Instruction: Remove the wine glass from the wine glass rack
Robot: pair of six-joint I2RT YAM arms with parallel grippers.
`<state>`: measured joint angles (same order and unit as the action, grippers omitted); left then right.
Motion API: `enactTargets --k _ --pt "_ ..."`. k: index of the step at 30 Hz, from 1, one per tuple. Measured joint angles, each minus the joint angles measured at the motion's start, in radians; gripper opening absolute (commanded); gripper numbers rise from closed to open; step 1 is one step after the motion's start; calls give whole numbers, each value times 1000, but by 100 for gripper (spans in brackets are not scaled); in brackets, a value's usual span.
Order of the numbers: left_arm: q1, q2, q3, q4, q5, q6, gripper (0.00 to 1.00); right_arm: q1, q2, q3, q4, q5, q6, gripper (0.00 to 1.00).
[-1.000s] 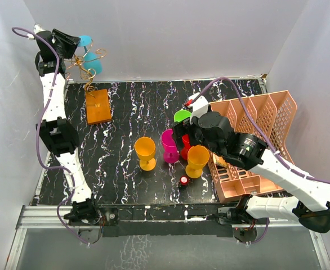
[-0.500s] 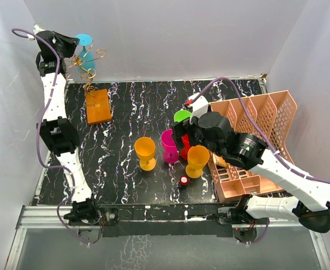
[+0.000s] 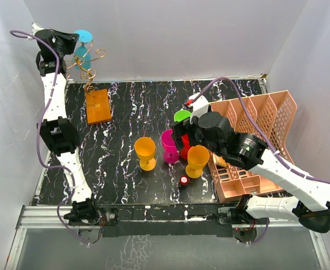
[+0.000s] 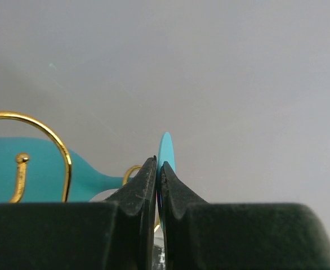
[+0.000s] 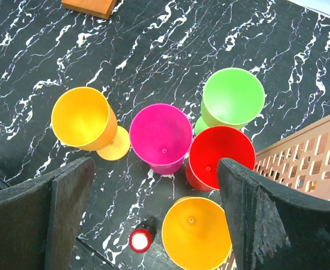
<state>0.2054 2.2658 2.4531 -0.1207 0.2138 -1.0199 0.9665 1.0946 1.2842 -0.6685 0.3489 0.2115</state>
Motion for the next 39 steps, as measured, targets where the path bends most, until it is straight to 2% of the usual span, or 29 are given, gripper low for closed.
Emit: enactTargets --k 9,19,39 --pt "0 1 0 79 62 -126 0 0 0 0 0 0 1 100" --pt "2 1 0 100 116 -193 0 0 0 0 0 -2 1 100" --pt "-9 4 0 98 135 -188 0 0 -31 0 0 -11 27 100"
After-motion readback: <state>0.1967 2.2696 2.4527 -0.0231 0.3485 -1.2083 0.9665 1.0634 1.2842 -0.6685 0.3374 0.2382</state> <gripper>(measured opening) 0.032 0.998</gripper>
